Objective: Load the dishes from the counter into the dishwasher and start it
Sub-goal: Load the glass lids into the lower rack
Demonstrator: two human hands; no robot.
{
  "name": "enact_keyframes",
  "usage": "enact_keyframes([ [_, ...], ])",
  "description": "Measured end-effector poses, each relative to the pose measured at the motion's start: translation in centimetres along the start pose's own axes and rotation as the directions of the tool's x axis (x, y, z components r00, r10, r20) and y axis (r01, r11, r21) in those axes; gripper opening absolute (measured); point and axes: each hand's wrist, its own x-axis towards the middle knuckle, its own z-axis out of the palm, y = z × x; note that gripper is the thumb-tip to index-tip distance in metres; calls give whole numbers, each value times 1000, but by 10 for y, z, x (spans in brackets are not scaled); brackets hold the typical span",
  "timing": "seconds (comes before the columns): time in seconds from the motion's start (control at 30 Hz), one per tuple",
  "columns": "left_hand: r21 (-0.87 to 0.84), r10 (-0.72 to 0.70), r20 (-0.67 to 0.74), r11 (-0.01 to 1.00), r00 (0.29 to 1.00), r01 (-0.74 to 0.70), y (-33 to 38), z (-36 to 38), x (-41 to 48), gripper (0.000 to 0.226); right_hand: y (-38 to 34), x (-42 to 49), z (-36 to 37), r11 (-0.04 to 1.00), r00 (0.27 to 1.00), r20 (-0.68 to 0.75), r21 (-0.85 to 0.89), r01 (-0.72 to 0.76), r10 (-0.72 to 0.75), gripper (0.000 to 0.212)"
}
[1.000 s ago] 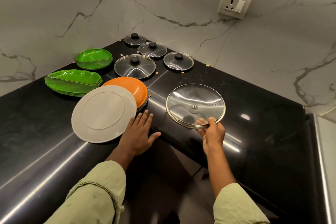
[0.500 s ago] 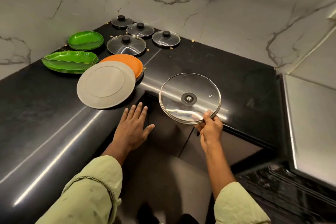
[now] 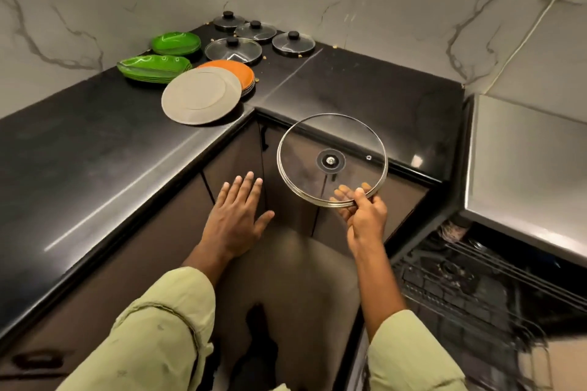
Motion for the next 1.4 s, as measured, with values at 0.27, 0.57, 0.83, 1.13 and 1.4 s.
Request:
enact_keyframes([
  [0.27,58,8,17,998,1000,-9,23,-1,-96,89,3,-83,-66,1000,999,-40,-16,-11,11,16],
  [0.57,12,47,37,999,998,-48,38,2,-191,90,19,-174,-122,999,996,-90,-54,-4,-1,12],
  [0.83,-27,95,157,995,983,-92,59,23,-289,94,35,-264,-191,991,989,-146,-132,-25,6,12],
  [1.13,-12,147,217,989,965,-148,120,35,-333,95,24,-305,-277,954,962,-274,-291,-69,-15,14],
  [1.4,-56,230,279,973,933,-223,223,62,-357,95,-20,-322,-379,943,935,-352,-320,-92,-28,16],
])
